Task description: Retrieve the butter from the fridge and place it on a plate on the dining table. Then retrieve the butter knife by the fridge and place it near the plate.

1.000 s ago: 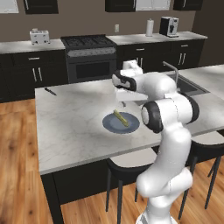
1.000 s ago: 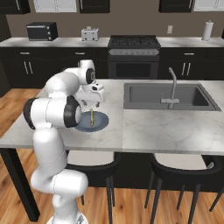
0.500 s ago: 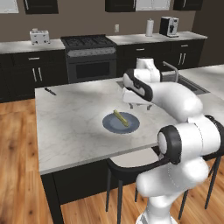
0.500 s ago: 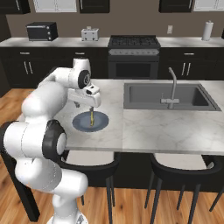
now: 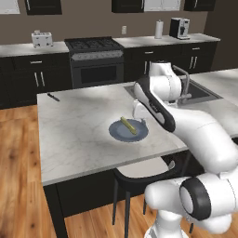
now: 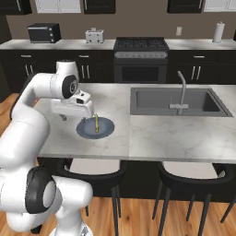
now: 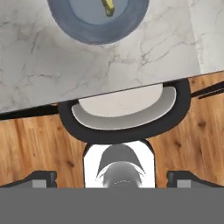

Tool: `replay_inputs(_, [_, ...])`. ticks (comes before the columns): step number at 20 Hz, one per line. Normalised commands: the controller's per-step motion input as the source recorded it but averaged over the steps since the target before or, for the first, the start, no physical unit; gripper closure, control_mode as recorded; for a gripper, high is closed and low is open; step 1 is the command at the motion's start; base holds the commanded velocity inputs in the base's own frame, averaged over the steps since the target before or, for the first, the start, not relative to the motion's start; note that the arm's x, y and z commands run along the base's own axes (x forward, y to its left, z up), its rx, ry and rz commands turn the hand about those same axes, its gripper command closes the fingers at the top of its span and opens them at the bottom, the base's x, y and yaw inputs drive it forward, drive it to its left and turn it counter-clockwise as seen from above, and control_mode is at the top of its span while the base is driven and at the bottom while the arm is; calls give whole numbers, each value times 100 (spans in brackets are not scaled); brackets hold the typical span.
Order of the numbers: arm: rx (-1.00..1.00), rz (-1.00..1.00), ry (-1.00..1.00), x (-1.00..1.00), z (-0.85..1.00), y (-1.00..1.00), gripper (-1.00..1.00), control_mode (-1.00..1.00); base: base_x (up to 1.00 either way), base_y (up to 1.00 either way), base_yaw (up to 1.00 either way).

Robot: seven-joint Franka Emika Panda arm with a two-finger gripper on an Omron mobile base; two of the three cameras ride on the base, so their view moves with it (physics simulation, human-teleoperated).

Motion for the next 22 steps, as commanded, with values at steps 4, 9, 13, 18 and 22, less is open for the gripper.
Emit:
replay_inputs(4, [-4, 35, -2, -100, 0, 40, -100, -100, 0, 0, 0])
replay_inputs(9, [0, 25, -5, -100, 0, 18, -100, -100, 0, 0, 0])
replay_inputs(13, [5, 3, -5, -70, -19, -15, -100, -100, 0, 0, 0])
replay_inputs(18, [0, 0, 0, -1, 0, 0, -100, -100, 0, 0, 0])
replay_inputs(22, [0, 0, 0, 0, 0, 0, -100, -100, 0, 0, 0])
